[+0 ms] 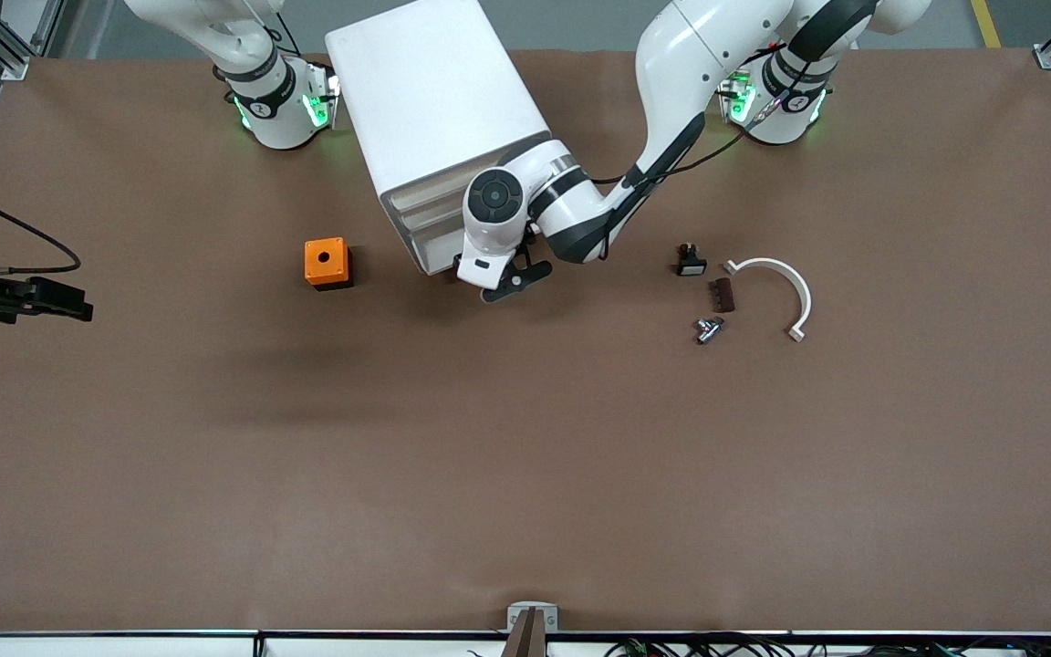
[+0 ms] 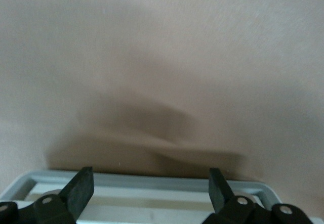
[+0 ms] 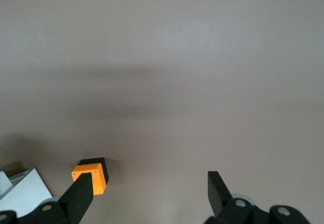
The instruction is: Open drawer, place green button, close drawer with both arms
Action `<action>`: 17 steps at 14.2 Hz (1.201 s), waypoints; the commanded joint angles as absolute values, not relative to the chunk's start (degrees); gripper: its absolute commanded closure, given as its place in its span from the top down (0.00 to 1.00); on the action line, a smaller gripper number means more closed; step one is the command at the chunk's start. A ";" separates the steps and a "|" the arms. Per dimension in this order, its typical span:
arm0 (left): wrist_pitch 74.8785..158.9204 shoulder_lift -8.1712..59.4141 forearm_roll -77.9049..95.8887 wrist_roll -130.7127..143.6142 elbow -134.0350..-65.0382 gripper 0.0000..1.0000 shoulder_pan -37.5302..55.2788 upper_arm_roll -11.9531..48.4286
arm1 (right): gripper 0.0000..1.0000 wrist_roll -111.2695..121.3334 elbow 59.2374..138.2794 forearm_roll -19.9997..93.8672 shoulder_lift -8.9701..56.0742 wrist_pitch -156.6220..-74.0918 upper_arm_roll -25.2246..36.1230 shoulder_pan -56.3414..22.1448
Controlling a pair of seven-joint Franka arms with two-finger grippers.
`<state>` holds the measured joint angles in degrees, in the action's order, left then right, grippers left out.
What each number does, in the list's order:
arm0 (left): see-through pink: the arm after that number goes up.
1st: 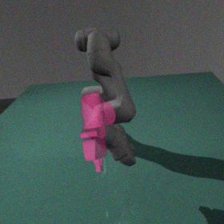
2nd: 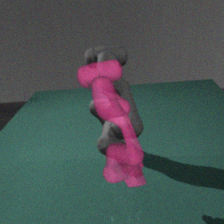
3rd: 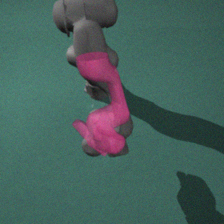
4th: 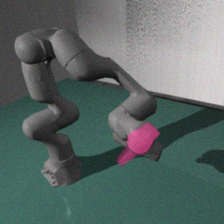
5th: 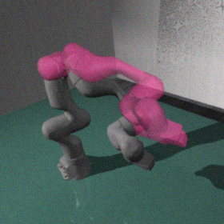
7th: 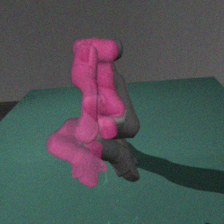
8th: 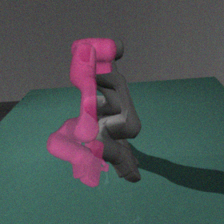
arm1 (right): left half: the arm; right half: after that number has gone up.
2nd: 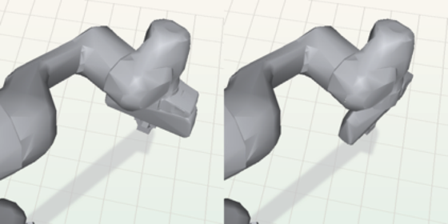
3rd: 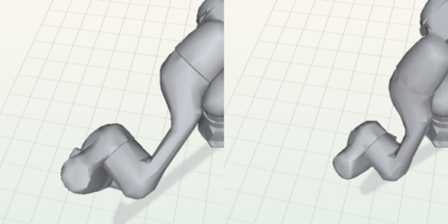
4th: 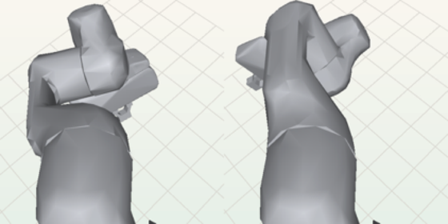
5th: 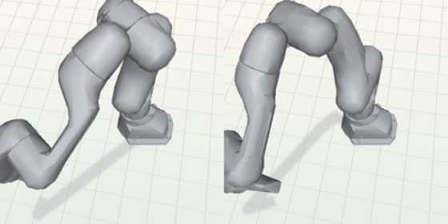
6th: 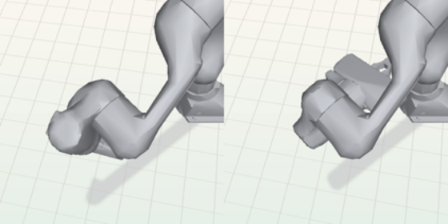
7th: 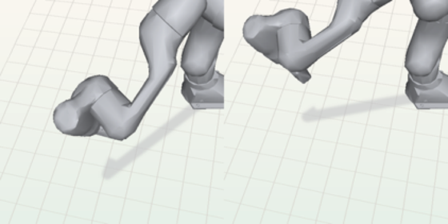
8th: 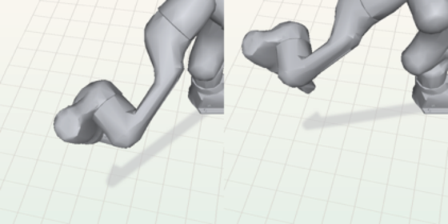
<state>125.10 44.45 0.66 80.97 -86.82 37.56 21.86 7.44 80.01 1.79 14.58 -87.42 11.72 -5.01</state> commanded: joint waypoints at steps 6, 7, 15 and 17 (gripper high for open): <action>125.86 44.56 12.38 81.47 -89.03 1.00 37.97 22.32 | 1.00 8.00 79.28 -1.84 14.33 -86.75 11.07 -2.55; 125.86 44.56 13.35 81.39 -89.03 1.00 37.88 22.41 | 1.00 7.82 79.19 -1.93 14.24 -86.75 11.07 -2.81; 125.86 43.16 13.27 80.33 -88.24 1.00 36.57 21.80 | 1.00 7.56 85.76 -0.44 5.38 -87.00 10.72 -2.73; 125.34 42.37 11.96 80.94 -87.81 0.99 34.55 21.45 | 1.00 7.56 87.88 -0.44 3.61 -88.06 10.90 -2.38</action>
<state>125.93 44.32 12.79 80.87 -87.54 36.39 21.75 7.44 83.10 -0.58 7.35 -86.14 11.24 -3.22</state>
